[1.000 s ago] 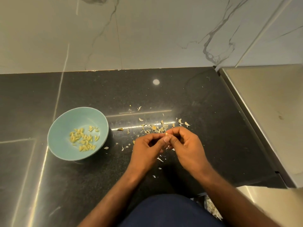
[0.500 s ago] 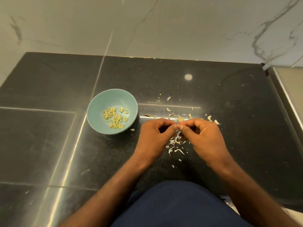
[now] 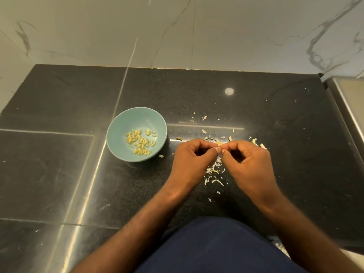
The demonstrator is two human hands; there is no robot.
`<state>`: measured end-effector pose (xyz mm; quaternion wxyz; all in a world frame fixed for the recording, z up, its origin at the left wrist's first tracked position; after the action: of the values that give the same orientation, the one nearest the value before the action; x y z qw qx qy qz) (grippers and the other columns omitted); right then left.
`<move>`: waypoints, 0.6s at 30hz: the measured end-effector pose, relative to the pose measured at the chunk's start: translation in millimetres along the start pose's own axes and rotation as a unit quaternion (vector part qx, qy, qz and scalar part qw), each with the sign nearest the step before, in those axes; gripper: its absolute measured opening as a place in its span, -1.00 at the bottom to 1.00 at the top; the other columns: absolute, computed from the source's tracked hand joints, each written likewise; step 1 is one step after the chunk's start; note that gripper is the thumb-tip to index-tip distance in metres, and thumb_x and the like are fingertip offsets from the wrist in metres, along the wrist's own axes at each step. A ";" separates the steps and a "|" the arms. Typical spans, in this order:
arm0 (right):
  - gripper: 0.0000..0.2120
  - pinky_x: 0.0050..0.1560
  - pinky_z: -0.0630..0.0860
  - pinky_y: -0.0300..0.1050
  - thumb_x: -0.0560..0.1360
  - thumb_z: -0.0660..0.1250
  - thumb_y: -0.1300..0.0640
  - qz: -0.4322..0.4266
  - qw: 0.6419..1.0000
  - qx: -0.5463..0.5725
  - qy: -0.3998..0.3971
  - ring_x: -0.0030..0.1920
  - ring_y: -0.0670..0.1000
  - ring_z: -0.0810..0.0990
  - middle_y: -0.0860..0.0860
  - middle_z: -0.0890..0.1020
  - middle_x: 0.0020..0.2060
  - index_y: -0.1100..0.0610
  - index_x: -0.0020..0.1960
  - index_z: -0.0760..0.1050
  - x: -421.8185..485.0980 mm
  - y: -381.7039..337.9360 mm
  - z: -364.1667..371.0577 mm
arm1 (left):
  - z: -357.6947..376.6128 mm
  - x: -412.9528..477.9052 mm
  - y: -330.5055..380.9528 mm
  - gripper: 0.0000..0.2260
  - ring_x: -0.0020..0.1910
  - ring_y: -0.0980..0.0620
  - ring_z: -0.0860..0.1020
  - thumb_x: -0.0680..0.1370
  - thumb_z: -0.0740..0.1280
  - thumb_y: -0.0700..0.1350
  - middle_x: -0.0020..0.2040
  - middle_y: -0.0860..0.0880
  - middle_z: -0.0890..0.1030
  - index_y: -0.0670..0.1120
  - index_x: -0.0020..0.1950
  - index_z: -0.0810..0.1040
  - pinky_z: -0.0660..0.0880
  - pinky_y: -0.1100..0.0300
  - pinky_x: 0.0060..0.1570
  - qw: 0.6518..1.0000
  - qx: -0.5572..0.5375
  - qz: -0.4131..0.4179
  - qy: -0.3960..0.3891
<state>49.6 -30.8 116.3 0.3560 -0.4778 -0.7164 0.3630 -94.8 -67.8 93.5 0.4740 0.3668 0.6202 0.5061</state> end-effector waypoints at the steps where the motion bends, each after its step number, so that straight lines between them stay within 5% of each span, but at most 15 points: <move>1: -0.93 -0.25 0.59 -0.18 0.49 0.44 0.27 -0.034 0.999 -0.026 0.006 -0.27 -0.07 0.63 -0.08 0.67 -0.28 0.12 -0.09 0.66 -0.7 -1.1 -0.7 | 1.6 0.0 0.0 -0.93 -0.24 0.14 0.62 0.52 0.46 -0.21 -0.22 -0.03 0.70 -0.14 -0.02 0.69 0.58 0.22 -0.14 1.000 -0.008 -0.002 -0.002; 9: -0.97 -0.28 0.59 -0.07 0.47 0.44 0.30 -0.102 0.991 -0.058 0.068 -0.29 -0.04 0.63 0.02 0.65 -0.28 0.24 -0.15 0.60 -6.0 2.5 -5.0 | 15.5 -3.4 -0.1 -0.95 -0.31 0.18 0.58 0.52 0.43 -0.28 -0.21 -0.08 0.68 -0.25 -0.04 0.64 0.54 0.26 -0.21 0.996 -0.082 -0.029 -0.008; 18: -0.87 -0.37 0.57 0.00 0.43 0.49 0.31 0.000 0.998 0.003 0.060 -0.38 -0.02 0.60 -0.02 0.63 -0.36 0.18 -0.22 0.57 -4.5 10.8 -2.7 | 15.4 -3.3 0.7 -0.98 -0.35 0.21 0.57 0.53 0.41 -0.30 -0.23 -0.07 0.66 -0.25 -0.07 0.64 0.51 0.33 -0.26 0.998 -0.062 -0.021 -0.023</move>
<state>57.8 -31.5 107.6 0.3998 -0.4975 -0.6926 0.3362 -79.1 -66.4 94.3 0.5207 0.3349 0.5840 0.5251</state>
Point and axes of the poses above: each hand's wrist, its own x-axis towards the middle knuckle, its own z-axis out of the palm, y = z × x, the point moved 5 cm from there along x, towards the middle knuckle
